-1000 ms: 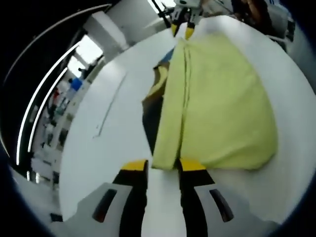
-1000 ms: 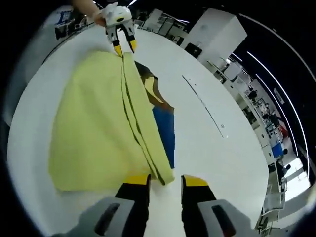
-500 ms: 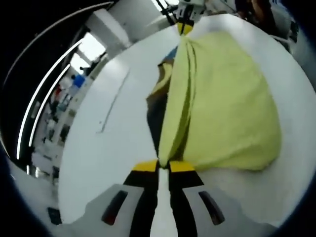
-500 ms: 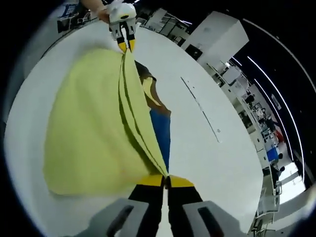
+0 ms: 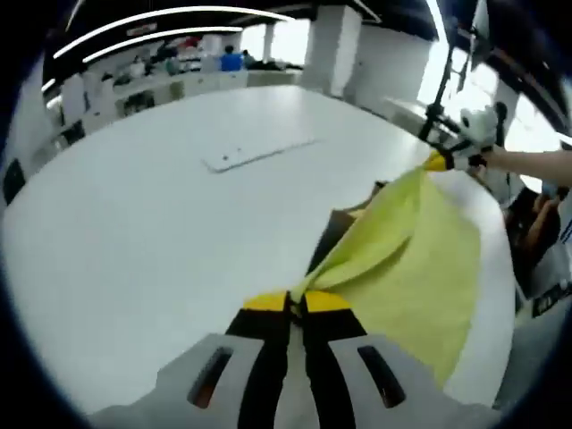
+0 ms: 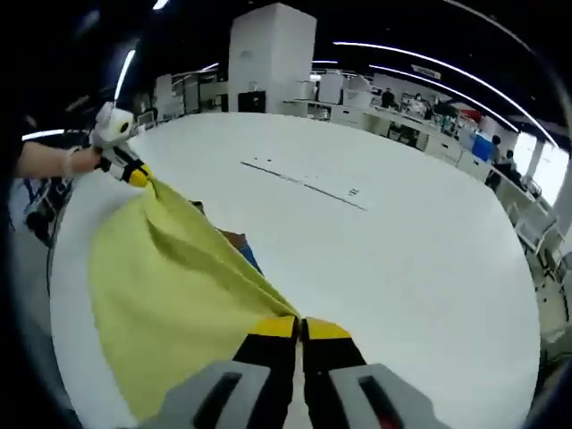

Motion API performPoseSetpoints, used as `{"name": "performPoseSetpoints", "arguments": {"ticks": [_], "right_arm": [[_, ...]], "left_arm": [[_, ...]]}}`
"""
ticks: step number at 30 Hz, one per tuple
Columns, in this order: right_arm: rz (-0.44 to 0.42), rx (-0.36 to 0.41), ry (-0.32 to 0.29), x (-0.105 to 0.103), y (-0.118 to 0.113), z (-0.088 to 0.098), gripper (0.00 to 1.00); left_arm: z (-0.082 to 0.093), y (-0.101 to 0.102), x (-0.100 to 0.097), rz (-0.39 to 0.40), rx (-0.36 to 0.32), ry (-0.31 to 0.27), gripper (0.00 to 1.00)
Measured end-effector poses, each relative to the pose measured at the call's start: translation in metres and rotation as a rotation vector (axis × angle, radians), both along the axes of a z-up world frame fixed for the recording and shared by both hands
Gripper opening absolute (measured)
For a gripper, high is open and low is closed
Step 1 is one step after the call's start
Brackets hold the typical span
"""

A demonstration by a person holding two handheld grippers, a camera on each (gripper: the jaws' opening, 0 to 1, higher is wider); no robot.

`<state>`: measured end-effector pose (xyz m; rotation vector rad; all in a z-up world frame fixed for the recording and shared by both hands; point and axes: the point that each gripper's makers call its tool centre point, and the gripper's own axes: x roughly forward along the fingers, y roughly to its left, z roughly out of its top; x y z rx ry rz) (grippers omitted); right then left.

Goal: Fold the garment on the visible template until the final outline fits inside the template.

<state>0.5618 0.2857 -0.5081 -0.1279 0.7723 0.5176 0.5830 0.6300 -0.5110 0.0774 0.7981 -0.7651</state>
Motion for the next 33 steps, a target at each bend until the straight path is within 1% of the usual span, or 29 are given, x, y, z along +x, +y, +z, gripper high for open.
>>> {"name": "performPoseSetpoints", "arguments": {"ticks": [1,2,3,5,7,9,12,15,17,19,21,22,23,24,25,27,29,31,33], "right_arm": [[-0.016,0.019,0.012,0.001,0.000,-0.002,0.00],[-0.029,0.025,0.021,0.001,-0.001,-0.003,0.00],[-0.047,0.014,0.023,0.003,-0.005,-0.006,0.00],[-0.047,0.000,0.029,0.004,-0.005,-0.012,0.00],[-0.034,-0.022,0.030,0.003,-0.002,-0.017,0.00],[-0.034,-0.030,0.023,0.004,0.001,-0.018,0.00],[-0.028,-0.042,0.020,0.004,0.001,-0.018,0.00],[-0.031,-0.035,0.025,0.003,0.001,-0.018,0.00],[-0.026,-0.037,0.023,0.002,0.001,-0.017,0.00],[-0.019,-0.035,0.019,0.001,0.003,-0.016,0.00],[-0.015,-0.030,0.009,0.001,0.004,-0.014,0.00],[-0.016,-0.031,0.003,0.002,0.004,-0.013,0.01],[-0.015,-0.022,-0.011,0.002,0.004,-0.010,0.05],[-0.024,-0.006,-0.013,0.003,0.005,-0.008,0.12],[-0.031,0.000,-0.010,0.003,0.004,-0.008,0.17],[-0.031,0.015,-0.019,0.002,0.005,-0.005,0.22],[-0.026,0.024,-0.036,0.001,0.006,-0.003,0.24],[-0.035,0.040,-0.031,-0.001,0.006,-0.002,0.30],[-0.028,0.050,-0.040,-0.003,0.007,-0.001,0.36]], "left_arm": [[-0.004,0.001,-0.001,0.016,0.002,0.023,0.02],[-0.005,0.001,0.000,0.009,0.007,0.016,0.02],[-0.007,0.000,0.000,0.003,0.019,0.011,0.02],[-0.009,0.001,0.001,0.006,0.023,0.012,0.02],[-0.012,0.000,0.002,0.018,0.022,0.030,0.02],[-0.014,0.000,0.001,0.019,0.024,0.035,0.02],[-0.014,0.000,0.001,0.009,0.034,0.026,0.03],[-0.013,0.002,0.000,0.021,0.018,0.032,0.03],[-0.010,0.002,0.001,0.029,0.005,0.026,0.03],[-0.006,0.002,0.003,0.012,0.002,-0.005,0.04],[-0.004,0.004,0.004,0.004,0.025,-0.037,0.07],[-0.003,0.006,0.004,0.005,0.028,-0.038,0.10],[0.000,0.007,0.004,0.007,0.017,-0.045,0.13],[0.003,0.008,0.004,0.014,0.002,-0.046,0.13],[0.003,0.011,0.004,0.022,-0.001,-0.040,0.13],[0.005,0.014,0.003,0.024,-0.010,-0.047,0.16],[0.006,0.016,0.001,0.028,-0.017,-0.045,0.22],[0.007,0.016,-0.002,0.028,-0.032,-0.035,0.25],[0.008,0.015,-0.006,0.023,-0.043,-0.031,0.31]]}}
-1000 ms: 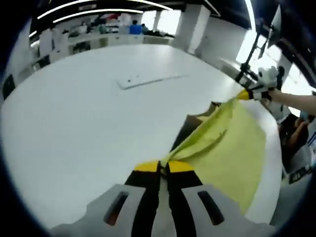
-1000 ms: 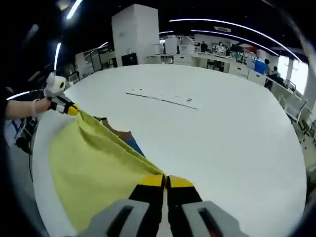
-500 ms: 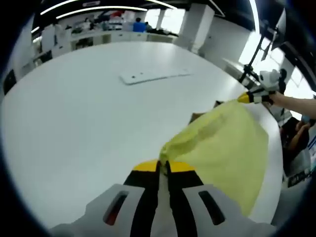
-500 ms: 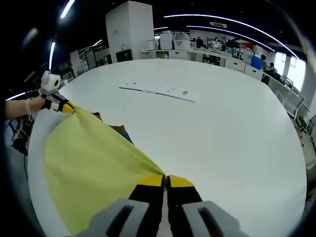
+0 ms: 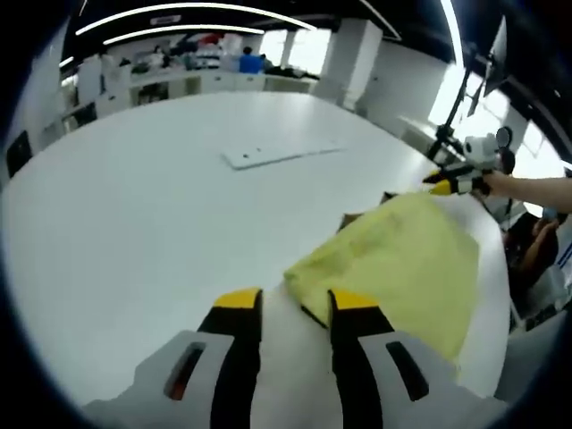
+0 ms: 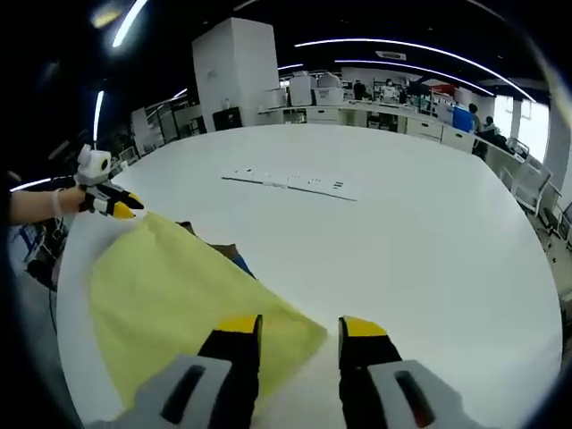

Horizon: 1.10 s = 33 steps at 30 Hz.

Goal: Fold the garment on the visible template until the final outline fits inside the template.

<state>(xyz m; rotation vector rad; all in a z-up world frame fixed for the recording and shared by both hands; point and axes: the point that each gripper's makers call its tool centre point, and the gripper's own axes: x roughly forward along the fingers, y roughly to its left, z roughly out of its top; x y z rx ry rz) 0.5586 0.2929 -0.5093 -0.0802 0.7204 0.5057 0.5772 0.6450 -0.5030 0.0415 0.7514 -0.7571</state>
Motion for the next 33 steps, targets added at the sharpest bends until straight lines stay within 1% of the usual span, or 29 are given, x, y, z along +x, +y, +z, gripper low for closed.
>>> {"name": "performPoseSetpoints", "arguments": {"ticks": [2,3,5,6,9,10,11,17,23,25,29,33], "right_arm": [[0.013,0.001,-0.013,-0.003,0.001,0.001,0.43],[0.019,0.005,-0.018,-0.004,0.001,0.002,0.45],[0.027,0.043,-0.025,-0.007,0.006,0.007,0.52],[0.017,0.051,-0.028,-0.009,0.005,0.009,0.54],[0.024,0.056,-0.040,-0.014,0.005,0.013,0.55],[0.023,0.062,-0.044,-0.015,0.004,0.014,0.55],[0.018,0.070,-0.034,-0.018,0.004,0.014,0.55],[0.021,0.072,-0.035,-0.029,0.003,0.017,0.56],[0.020,0.088,-0.032,-0.048,0.004,0.021,0.55],[0.023,0.089,-0.032,-0.054,0.004,0.023,0.55],[0.028,0.098,-0.026,-0.070,0.005,0.027,0.53],[0.031,0.103,-0.023,-0.086,0.004,0.030,0.52]], "left_arm": [[0.002,-0.001,-0.003,-0.004,-0.005,-0.008,0.41],[0.005,-0.003,-0.006,-0.017,-0.020,-0.016,0.45],[0.010,-0.007,-0.012,-0.026,-0.045,-0.018,0.48],[0.012,-0.008,-0.014,-0.035,-0.056,-0.024,0.49],[0.015,-0.008,-0.023,-0.051,-0.057,-0.025,0.53],[0.017,-0.008,-0.025,-0.049,-0.070,-0.029,0.54],[0.019,-0.008,-0.026,-0.048,-0.083,-0.030,0.55],[0.023,-0.001,-0.041,-0.047,-0.110,-0.012,0.56],[0.024,0.004,-0.059,-0.053,-0.120,0.005,0.56],[0.025,0.004,-0.068,-0.063,-0.132,0.008,0.55],[0.023,0.006,-0.086,-0.094,-0.130,0.024,0.54],[0.018,0.008,-0.104,-0.117,-0.131,0.038,0.49]]}}
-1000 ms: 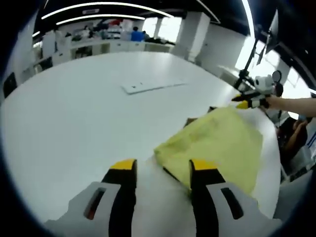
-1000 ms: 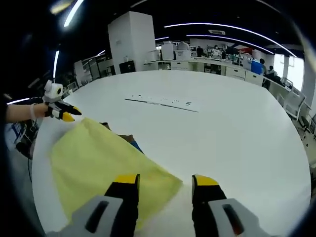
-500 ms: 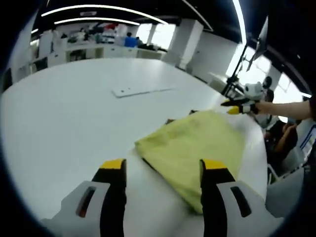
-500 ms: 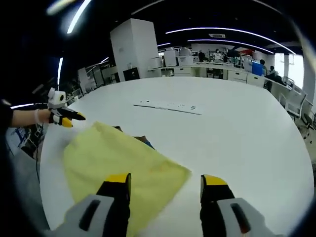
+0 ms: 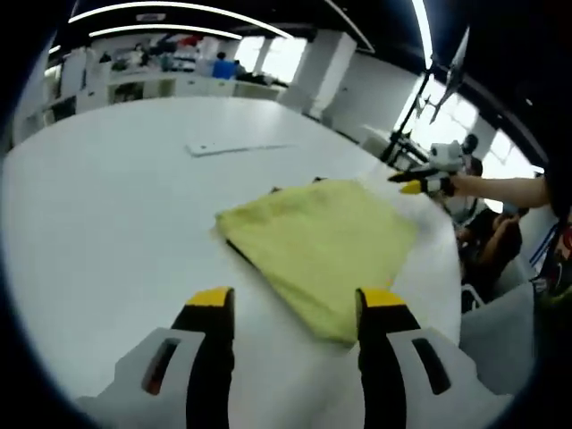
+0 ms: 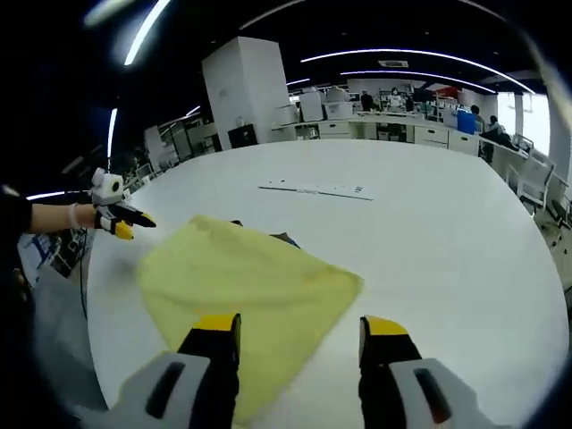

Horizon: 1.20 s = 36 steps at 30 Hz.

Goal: Fold the garment on the visible template until the final outline fits inside the template.

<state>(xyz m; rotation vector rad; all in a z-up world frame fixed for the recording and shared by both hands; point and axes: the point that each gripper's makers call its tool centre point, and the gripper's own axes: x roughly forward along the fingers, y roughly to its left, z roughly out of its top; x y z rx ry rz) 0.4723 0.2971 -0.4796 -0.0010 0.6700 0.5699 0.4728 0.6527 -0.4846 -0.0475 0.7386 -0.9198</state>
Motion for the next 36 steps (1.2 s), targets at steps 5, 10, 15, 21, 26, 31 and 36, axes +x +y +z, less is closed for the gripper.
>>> {"name": "performPoseSetpoints", "arguments": {"ticks": [5,10,15,21,26,31,36], "right_arm": [[0.007,-0.004,0.009,-0.018,-0.001,0.000,0.50],[0.020,-0.008,0.030,-0.039,-0.001,-0.005,0.45],[0.034,0.003,0.059,-0.057,0.003,-0.013,0.41],[0.049,0.027,0.088,-0.073,0.009,-0.021,0.39],[0.057,0.024,0.113,-0.083,0.011,-0.031,0.32],[0.065,0.019,0.119,-0.089,0.012,-0.036,0.26],[0.058,0.027,0.127,-0.089,0.013,-0.043,0.21]], "left_arm": [[-0.012,0.001,-0.022,-0.044,0.030,0.005,0.44],[-0.027,0.000,-0.045,-0.112,0.091,-0.011,0.37],[-0.032,-0.001,-0.047,-0.114,0.094,-0.026,0.31],[-0.036,-0.007,-0.045,-0.095,0.083,-0.036,0.27],[-0.041,-0.013,-0.047,-0.078,0.067,-0.034,0.23],[-0.044,-0.017,-0.050,-0.071,0.052,-0.042,0.18],[-0.042,-0.019,-0.051,-0.059,0.041,-0.047,0.15]]}}
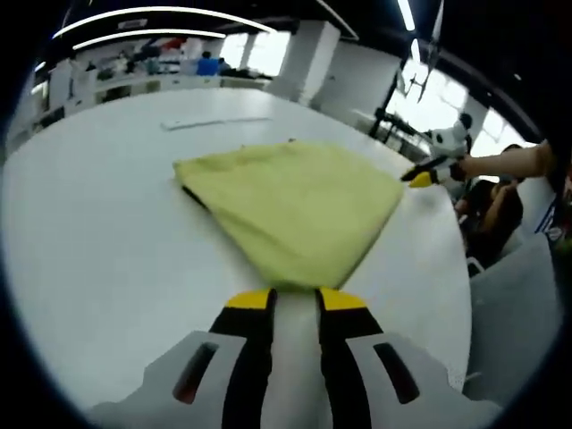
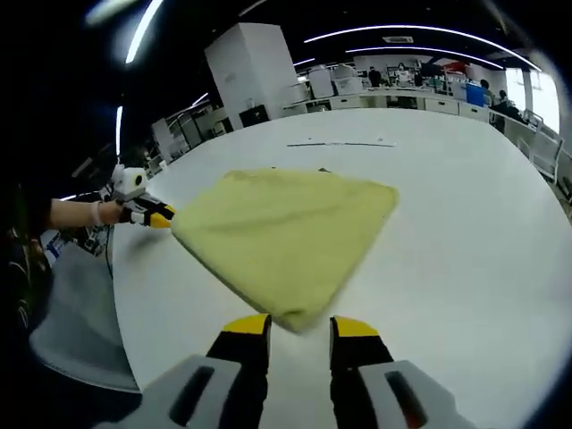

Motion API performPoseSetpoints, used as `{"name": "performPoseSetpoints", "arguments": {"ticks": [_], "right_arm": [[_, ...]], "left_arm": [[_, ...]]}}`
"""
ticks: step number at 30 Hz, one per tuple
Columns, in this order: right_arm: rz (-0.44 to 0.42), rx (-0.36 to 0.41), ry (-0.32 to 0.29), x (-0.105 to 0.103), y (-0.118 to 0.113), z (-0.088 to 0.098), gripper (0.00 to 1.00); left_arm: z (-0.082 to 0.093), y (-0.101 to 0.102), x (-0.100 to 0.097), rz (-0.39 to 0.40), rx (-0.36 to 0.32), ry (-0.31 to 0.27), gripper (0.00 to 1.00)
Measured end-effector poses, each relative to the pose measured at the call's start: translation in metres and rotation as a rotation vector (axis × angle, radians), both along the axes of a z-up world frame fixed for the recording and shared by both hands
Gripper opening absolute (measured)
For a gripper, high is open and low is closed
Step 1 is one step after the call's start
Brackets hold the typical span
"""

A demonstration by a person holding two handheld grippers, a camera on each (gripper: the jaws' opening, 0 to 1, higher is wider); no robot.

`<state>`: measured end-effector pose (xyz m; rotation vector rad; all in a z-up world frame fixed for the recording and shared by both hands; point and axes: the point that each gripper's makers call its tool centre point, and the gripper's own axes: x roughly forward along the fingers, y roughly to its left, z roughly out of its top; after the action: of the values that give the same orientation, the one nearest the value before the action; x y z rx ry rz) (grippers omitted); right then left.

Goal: Fold the garment on the visible template until the final outline fits inside the template.

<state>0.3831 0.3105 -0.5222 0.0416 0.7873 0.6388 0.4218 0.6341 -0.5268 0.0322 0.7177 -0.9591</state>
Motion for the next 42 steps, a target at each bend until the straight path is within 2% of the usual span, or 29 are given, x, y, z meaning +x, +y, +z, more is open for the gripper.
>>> {"name": "performPoseSetpoints", "arguments": {"ticks": [13,18,23,30,42], "right_arm": [[0.000,0.020,0.014,0.001,0.008,-0.007,0.08],[0.001,0.015,0.013,0.001,0.008,-0.008,0.00],[0.000,0.020,0.016,0.000,0.008,-0.006,0.00],[0.004,0.016,0.012,-0.002,0.002,0.001,0.00],[0.008,0.014,-0.011,0.001,-0.007,0.014,0.00]], "left_arm": [[0.008,-0.006,0.003,0.012,-0.043,-0.029,0.12],[0.006,-0.010,0.003,0.010,-0.047,-0.020,0.06],[0.005,-0.011,0.003,0.019,-0.051,-0.002,0.00],[0.007,-0.006,0.002,0.040,-0.057,0.014,0.00],[0.029,0.006,0.008,0.103,-0.113,0.040,0.00]]}}
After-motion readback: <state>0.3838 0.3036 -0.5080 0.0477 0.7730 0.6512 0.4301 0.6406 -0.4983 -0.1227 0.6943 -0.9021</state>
